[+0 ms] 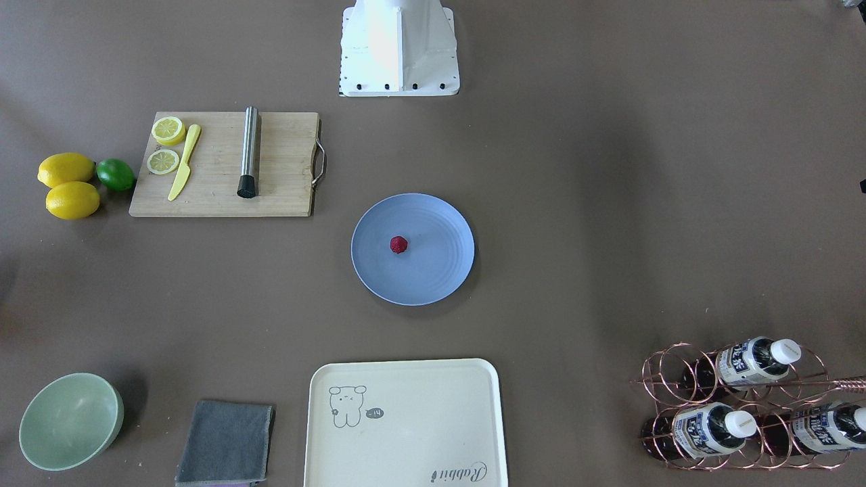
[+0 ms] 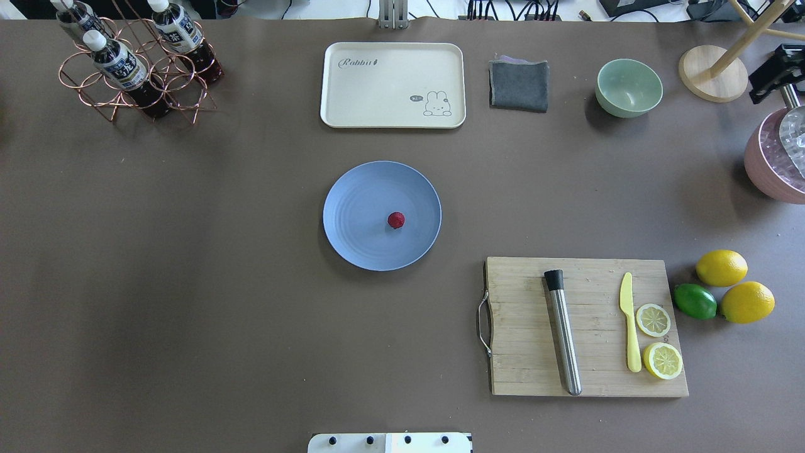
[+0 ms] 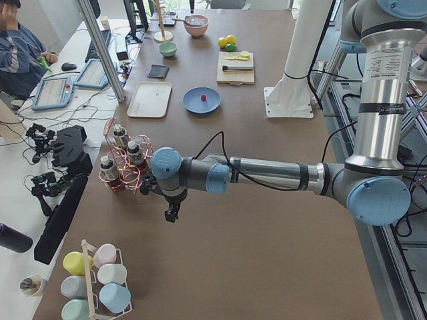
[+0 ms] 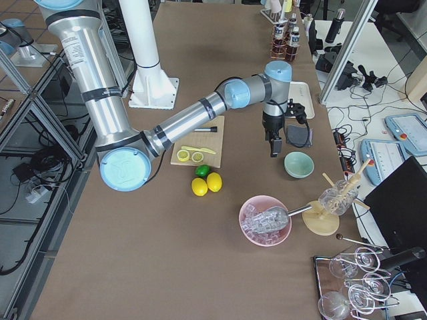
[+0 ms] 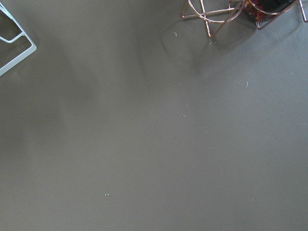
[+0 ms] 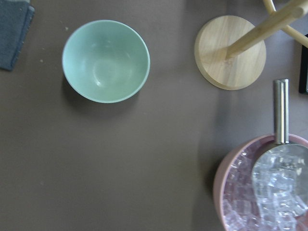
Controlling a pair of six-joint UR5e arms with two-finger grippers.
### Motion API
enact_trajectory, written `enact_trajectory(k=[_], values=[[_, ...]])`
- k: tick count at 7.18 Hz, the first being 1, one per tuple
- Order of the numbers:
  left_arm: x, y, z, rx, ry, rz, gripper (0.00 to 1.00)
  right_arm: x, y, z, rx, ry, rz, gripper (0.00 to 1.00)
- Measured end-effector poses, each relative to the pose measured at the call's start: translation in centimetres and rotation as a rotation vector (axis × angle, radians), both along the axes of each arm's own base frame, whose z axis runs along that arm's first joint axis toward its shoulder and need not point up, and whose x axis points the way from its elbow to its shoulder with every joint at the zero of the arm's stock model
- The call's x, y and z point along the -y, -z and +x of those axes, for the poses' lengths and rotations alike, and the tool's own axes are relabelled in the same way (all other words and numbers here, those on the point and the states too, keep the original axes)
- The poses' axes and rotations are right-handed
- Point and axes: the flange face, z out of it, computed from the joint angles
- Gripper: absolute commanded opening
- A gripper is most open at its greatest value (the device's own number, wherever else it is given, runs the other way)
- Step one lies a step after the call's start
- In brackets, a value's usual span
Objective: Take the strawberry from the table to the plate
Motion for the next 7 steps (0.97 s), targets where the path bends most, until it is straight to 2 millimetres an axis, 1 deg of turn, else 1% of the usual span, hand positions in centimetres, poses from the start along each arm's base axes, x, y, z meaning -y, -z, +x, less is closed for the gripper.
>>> enact_trajectory(k=[1, 2, 3, 4, 5, 6, 7], values=[[0.0, -0.6, 0.0, 0.001, -0.01, 0.0, 0.98, -1.5, -3.4, 3.3, -0.013, 0.039, 0.0, 0.99], [0.0, -0.8, 0.0, 0.002, -0.013, 0.0, 0.98, -3.1, -7.2, 6.0, -0.012, 0.068, -0.002, 0.99], [0.0, -0.9, -0.1, 0.002, -0.022, 0.008, 0.98, -4.9, -11.5, 8.1, 0.011, 0.085, 0.007, 1.0], [-0.1, -1.2, -0.5, 0.004, -0.037, 0.018, 0.98, -6.6, -16.4, 9.5, 0.041, 0.087, 0.028, 1.0], [-0.2, -1.5, -1.5, 0.006, -0.046, 0.013, 0.98, -7.7, -20.6, 10.5, 0.06, 0.079, 0.055, 1.0], [-0.4, -1.6, -2.3, 0.006, -0.049, 0.002, 0.98, -8.7, -23.5, 11.2, 0.067, 0.069, 0.068, 1.0], [-0.4, -1.7, -2.7, 0.006, -0.048, -0.003, 0.98, -10.0, -25.5, 11.6, 0.065, 0.063, 0.06, 1.0]])
